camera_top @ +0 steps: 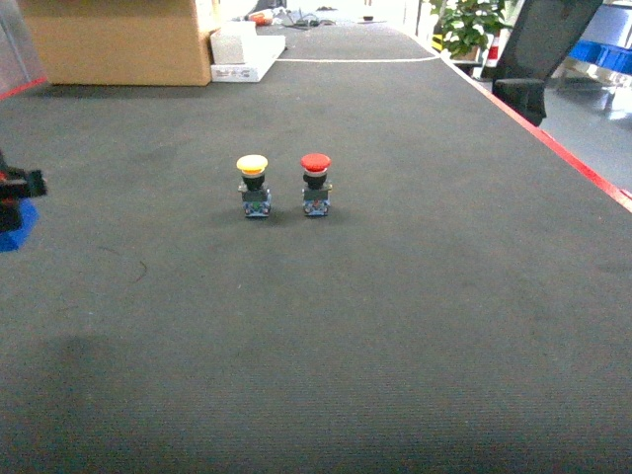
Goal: Pick blue part to blue bin on bottom shelf
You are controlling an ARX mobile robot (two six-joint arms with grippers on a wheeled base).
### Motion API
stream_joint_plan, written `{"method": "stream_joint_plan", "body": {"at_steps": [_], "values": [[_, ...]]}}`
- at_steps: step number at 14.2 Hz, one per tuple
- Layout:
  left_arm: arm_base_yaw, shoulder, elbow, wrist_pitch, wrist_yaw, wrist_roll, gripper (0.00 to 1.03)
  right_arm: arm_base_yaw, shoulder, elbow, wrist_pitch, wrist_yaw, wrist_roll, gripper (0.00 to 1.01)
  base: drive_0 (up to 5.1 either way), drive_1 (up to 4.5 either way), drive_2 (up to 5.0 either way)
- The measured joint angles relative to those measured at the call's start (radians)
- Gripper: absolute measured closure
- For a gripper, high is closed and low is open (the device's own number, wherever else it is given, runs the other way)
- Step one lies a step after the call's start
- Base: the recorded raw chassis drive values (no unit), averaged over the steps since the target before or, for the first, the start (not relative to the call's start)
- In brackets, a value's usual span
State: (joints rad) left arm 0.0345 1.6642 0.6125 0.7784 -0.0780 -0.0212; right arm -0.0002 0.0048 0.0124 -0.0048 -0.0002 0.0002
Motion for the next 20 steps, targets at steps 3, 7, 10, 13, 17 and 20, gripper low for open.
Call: {"method": "stream_joint_plan", "body": {"at_steps": [3, 7, 10, 13, 17, 20], "values": [[-0.066, -0.595, -0.236, -0.297, -0.061, 0.005, 0.58, 0.0, 0.0, 0.0, 0.0, 0.0, 0.0, 0.03, 0.0, 0.0, 0.0], [-0.176, -1.18, -0.316, -0.732, -0.199, -0.024, 0.59, 0.0, 0.0, 0.0, 0.0, 0.0, 0.0, 0.03, 0.0, 0.0, 0.0], [-0.157, -1.246, -0.319, -0.777, -0.199, -0.029, 0.59, 0.0, 0.0, 0.0, 0.0, 0.0, 0.0, 0.03, 0.0, 0.0, 0.0], [-0.148, -1.232, -0.323, -0.782, -0.203, -0.03, 0.59, 0.0, 0.0, 0.0, 0.0, 0.0, 0.0, 0.03, 0.0, 0.0, 0.0], [-0.148, -1.234, -0.323, -0.781, -0.203, -0.03, 0.59, 0.0, 0.0, 0.0, 0.0, 0.0, 0.0, 0.03, 0.0, 0.0, 0.0], [-0.148, -1.227, -0.323, -0.783, -0.203, -0.03, 0.59, 0.0, 0.0, 0.0, -0.003, 0.0, 0.0, 0.03, 0.0, 0.0, 0.0]]}}
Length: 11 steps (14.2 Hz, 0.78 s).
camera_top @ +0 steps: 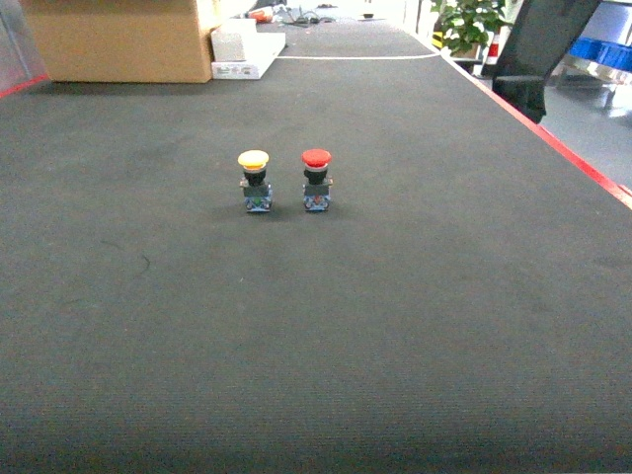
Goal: Pick blue part to blue bin on bottom shelf
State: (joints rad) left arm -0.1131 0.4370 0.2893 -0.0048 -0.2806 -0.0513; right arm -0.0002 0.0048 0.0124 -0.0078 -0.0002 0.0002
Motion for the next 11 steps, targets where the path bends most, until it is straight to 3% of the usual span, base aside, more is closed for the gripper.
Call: {"method": "stream_joint_plan", "body": {"at_steps": [11], "values": [[0.0, -0.007, -0.002, 0.001, -0.003, 0.0, 0.59, 0.0, 0.0, 0.0, 0.002, -0.001, 0.0, 0.03, 0.0, 0.0, 0.0]]}}
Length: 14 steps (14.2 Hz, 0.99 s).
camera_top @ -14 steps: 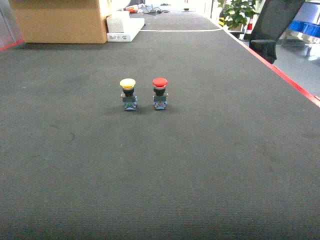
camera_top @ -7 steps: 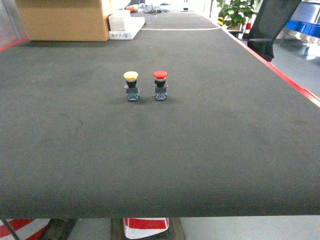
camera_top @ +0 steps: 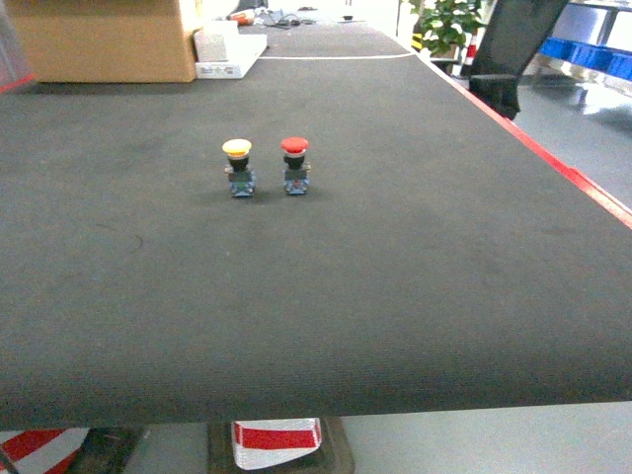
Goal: Pick blue part to blue bin on bottom shelf
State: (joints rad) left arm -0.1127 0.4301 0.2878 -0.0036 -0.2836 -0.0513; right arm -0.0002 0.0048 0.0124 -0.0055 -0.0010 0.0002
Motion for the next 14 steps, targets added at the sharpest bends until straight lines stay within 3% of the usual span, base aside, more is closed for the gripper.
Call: {"method": "stream_joint_plan", "body": {"at_steps": [14], "values": [[0.0, 0.0, 0.0, 0.0, 0.0, 0.0, 0.59, 0.0, 0.0, 0.0, 0.0, 0.001, 0.0, 0.03, -1.5, -1.46, -1.5]]}}
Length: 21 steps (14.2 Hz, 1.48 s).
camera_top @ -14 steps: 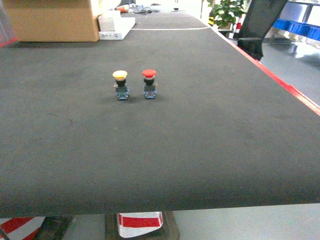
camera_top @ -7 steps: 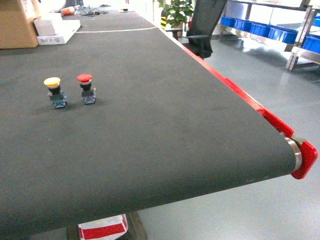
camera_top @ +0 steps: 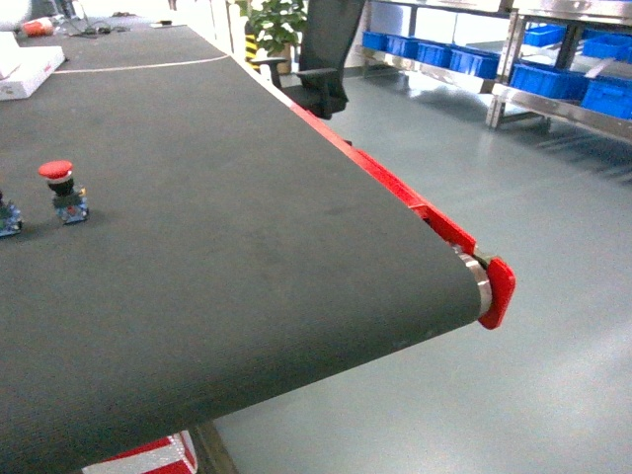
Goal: Pick blue part to blue bin on bottom shelf
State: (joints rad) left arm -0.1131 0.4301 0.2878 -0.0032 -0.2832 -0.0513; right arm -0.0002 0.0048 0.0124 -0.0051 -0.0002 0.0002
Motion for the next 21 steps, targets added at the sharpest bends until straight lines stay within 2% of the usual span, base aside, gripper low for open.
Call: {"method": "stream_joint_plan", "body": {"at_steps": [21], "values": [[0.0, 0.0, 0.0, 0.0, 0.0, 0.0, 0.59, 0.0, 0.0, 0.0, 0.0, 0.0, 0.0, 0.03, -1.6, -1.63, -1.6]]}}
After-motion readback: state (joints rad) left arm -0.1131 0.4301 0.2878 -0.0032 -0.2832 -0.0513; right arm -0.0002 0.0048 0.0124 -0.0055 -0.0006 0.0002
